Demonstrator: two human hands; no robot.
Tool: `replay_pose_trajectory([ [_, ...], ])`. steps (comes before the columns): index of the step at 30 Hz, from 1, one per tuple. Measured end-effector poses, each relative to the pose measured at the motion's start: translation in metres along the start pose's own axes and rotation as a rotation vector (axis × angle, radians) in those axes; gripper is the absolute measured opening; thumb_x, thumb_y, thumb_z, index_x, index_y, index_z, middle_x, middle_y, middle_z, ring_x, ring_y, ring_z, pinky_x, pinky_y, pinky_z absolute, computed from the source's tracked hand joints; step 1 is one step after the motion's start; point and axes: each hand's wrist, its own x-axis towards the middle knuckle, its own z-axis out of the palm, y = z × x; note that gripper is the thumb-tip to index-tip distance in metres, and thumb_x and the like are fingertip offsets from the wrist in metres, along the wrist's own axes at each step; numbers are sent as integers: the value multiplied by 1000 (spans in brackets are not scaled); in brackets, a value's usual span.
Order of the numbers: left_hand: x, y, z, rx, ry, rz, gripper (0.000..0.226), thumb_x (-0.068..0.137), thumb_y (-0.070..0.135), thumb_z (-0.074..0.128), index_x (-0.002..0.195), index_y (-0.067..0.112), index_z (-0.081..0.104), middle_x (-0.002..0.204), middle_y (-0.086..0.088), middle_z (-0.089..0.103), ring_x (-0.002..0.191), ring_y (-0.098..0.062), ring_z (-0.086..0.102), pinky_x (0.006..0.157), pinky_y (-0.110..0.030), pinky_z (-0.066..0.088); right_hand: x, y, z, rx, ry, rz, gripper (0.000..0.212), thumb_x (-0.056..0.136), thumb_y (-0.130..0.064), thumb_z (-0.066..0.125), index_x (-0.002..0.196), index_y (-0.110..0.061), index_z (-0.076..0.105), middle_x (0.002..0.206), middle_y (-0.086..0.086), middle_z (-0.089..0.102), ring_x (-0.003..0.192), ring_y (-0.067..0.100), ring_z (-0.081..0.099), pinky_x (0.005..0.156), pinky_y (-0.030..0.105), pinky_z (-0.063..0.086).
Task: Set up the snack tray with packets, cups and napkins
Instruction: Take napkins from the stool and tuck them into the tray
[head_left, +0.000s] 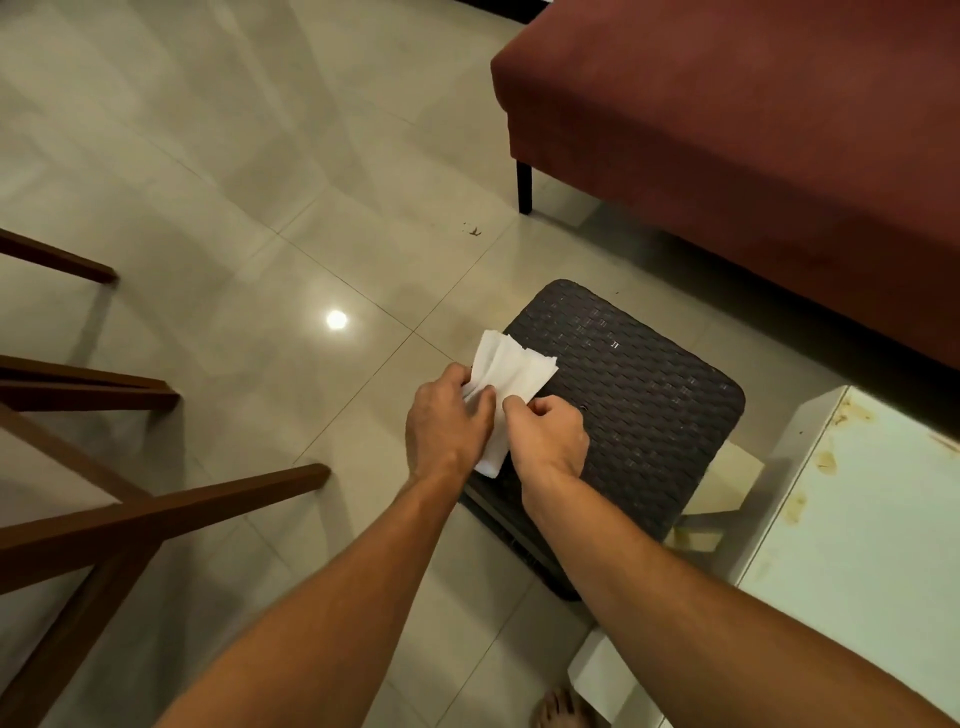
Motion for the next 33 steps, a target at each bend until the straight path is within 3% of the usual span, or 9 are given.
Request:
replay_pose_trajectory([
  [4,-23,29,4,-77,-40,53,28,96,44,62,115,25,56,115,-2,72,97,-19,70,75,-28,59,2,4,-29,78,10,-7,14,83,-37,71,81,-26,65,81,-9,66,73,6,60,64,29,51],
  [7,-38,59,11,-120,-84,66,30,96,39,63,121,23,58,119,-2,71,102,-18,71,71,-17,50,7,8,-60,152,40,23,9,83,-31,72,85,-26,65,83,-8,66,73,6,61,57,24,45],
  [10,-55,91,20,-179,-105,49,27,96,34,64,121,24,62,116,2,70,93,-6,62,63,-8,39,12,13,-95,263,54,60,10,79,-24,73,87,-24,66,86,-5,69,78,11,65,63,29,54],
  [15,-100,145,38,-262,-167,65,19,96,30,63,113,22,67,104,3,73,93,-13,68,81,-33,59,20,29,-165,530,-72,239,25,76,-17,78,100,-17,70,93,4,77,85,23,74,77,42,64],
  [18,-133,175,51,-279,-205,78,15,97,28,62,107,21,70,96,4,73,89,-15,69,82,-39,59,19,44,-214,530,-93,264,11,77,-13,77,88,-14,75,85,5,79,78,24,75,62,33,60],
  [22,-190,221,75,-264,-246,113,14,98,26,59,95,20,72,91,4,75,78,-11,67,60,-19,46,5,74,-287,446,34,143,4,80,-17,75,77,-16,77,76,-5,77,79,20,74,72,34,62],
  [27,-282,284,102,-357,-362,192,20,101,27,56,102,18,74,96,4,76,81,-10,69,70,-23,58,-25,119,-386,352,200,25,12,84,-23,68,78,-15,75,74,-4,76,80,19,74,79,42,63],
  [30,-342,317,121,-362,-419,238,19,101,30,56,94,22,72,85,13,70,68,-3,62,64,-11,47,-43,154,-446,236,353,-48,15,90,-25,67,77,-20,74,72,-9,75,72,10,72,71,37,63],
  [33,-395,340,139,-354,-528,303,21,102,30,51,95,25,70,82,11,72,69,-8,65,61,-12,45,-59,189,-496,139,479,-92,13,91,-21,66,79,-20,73,70,-7,73,67,11,71,64,35,60],
])
